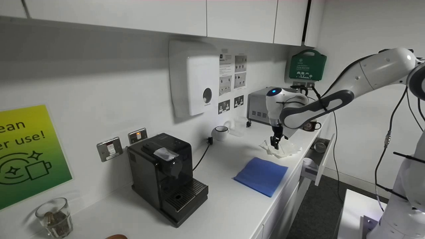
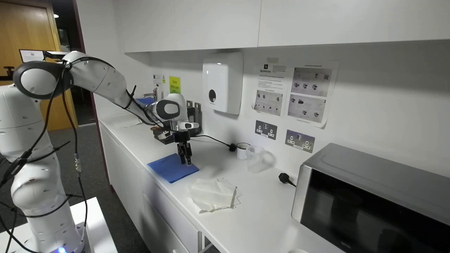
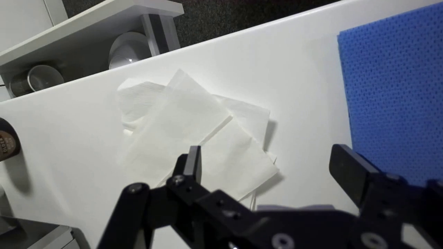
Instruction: Place the white napkins on the blue placemat
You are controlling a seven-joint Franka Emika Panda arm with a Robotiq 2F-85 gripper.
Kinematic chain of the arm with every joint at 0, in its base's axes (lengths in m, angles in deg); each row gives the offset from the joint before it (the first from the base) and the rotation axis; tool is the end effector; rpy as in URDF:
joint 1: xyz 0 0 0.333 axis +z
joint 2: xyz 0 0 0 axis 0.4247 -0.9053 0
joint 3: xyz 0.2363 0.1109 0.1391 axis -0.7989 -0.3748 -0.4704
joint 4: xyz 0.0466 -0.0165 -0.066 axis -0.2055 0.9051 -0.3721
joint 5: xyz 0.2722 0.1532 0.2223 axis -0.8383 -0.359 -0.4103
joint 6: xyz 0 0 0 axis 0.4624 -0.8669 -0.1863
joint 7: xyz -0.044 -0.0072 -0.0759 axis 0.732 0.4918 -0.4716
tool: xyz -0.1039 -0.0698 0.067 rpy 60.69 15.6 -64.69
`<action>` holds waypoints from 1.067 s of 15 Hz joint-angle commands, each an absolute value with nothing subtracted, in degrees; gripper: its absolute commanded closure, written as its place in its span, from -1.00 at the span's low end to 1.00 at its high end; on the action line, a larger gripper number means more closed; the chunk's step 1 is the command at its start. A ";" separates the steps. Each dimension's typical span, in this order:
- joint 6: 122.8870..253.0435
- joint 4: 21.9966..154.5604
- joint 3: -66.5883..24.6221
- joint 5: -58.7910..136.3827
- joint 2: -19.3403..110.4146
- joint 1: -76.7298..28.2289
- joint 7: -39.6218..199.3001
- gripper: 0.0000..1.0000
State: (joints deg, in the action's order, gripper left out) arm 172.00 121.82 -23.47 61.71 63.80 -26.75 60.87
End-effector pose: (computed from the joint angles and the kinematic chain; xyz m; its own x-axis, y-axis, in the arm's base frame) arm 0.5048 -0.0632 0.3463 0.9750 -0.2214 0.0192 -0.2116 -0.8987 0.3842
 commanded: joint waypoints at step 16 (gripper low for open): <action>175.29 115.17 -20.17 66.11 53.09 -26.81 59.40 -1.00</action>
State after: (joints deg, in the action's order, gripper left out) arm 174.00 117.08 -20.87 64.95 54.91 -26.75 59.79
